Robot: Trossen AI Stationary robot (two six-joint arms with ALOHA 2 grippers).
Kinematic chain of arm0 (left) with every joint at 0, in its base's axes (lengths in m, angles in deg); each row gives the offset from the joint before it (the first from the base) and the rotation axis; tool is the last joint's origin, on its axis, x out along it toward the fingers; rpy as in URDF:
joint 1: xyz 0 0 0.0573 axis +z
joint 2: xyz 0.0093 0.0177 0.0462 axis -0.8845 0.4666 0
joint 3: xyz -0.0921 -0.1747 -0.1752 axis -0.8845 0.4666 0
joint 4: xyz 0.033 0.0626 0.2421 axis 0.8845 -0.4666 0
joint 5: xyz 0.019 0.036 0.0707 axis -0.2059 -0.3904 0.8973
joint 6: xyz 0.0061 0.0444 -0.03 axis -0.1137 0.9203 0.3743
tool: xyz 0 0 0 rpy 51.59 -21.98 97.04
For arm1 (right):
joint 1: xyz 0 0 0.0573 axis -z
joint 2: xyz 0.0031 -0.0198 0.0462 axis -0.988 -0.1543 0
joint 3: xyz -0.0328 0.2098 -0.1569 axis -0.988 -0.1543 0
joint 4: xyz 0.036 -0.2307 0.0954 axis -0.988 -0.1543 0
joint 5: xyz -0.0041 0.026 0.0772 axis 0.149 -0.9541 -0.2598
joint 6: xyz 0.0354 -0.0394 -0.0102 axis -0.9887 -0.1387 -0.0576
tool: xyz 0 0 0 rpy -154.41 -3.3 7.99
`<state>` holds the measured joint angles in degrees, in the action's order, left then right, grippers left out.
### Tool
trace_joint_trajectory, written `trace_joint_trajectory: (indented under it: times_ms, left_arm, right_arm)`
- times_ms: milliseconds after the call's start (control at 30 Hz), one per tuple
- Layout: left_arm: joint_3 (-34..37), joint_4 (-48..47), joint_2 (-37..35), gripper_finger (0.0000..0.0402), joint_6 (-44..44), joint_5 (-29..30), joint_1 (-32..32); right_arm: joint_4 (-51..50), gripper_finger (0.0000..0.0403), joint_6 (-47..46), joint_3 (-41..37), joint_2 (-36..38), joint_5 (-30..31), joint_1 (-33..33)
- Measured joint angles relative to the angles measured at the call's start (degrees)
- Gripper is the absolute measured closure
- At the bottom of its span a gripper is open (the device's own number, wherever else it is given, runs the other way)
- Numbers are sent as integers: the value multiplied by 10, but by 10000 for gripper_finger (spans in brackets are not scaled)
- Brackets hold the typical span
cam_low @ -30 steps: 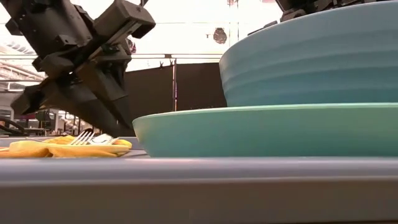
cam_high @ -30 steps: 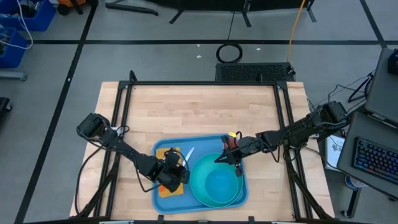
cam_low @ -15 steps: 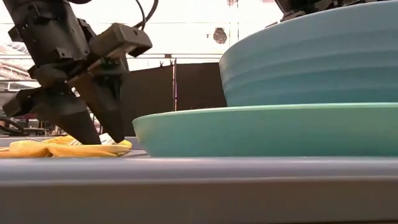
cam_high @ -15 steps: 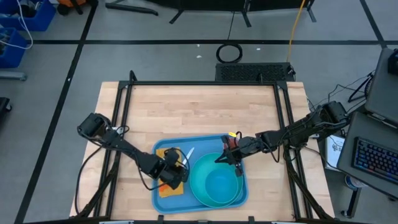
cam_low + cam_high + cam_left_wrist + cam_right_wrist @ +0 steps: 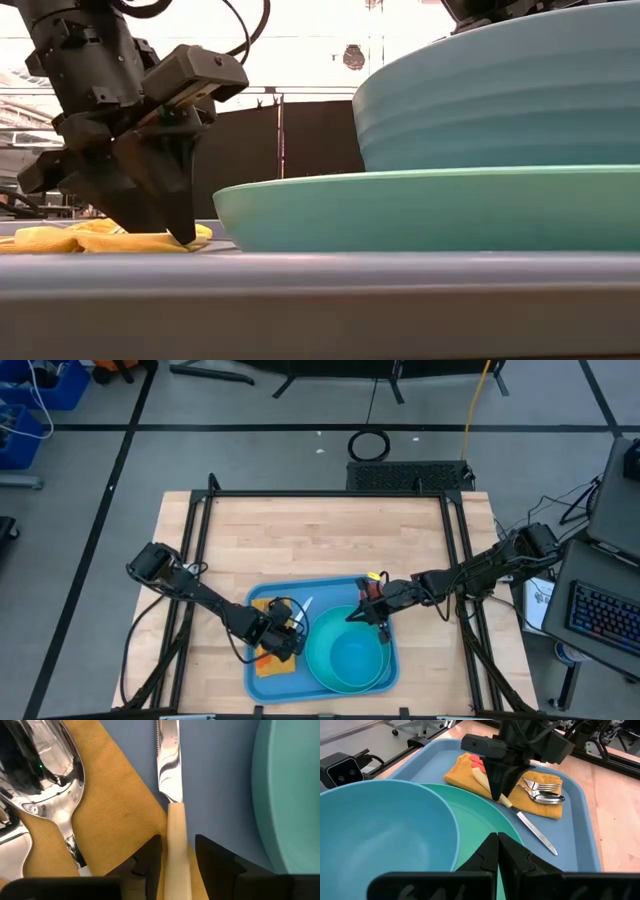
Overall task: Set up tray
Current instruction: Adjust the white table knife on the top of the yellow table napkin
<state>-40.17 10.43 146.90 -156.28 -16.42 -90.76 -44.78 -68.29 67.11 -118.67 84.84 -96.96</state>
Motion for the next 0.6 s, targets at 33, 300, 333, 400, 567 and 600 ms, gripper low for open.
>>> trace_joint_trajectory:
  times_ms: [33, 300, 333, 400, 567, 600]
  left_arm:
    - [0, 0, 0, 279, 0, -1, 0]
    - [2, -1, -5, 340, -17, -1, 3]
    - [2, -1, -6, 354, -16, -1, 3]
    - [2, -1, -6, 358, -13, -2, 3]
    - [2, 0, -6, 358, -22, -1, 3]
    - [2, 0, -5, 358, -25, 0, 3]
  right_arm:
    - [0, 403, 0, 0, 0, 0, 0]
    - [-1, 403, 0, 0, 0, 0, 0]
    - [-1, 403, 0, 0, 0, 0, 0]
    - [-2, 403, 0, 0, 0, 0, 0]
    - [-2, 403, 0, 0, 0, 0, 0]
    - [-2, 403, 0, 0, 0, 0, 0]
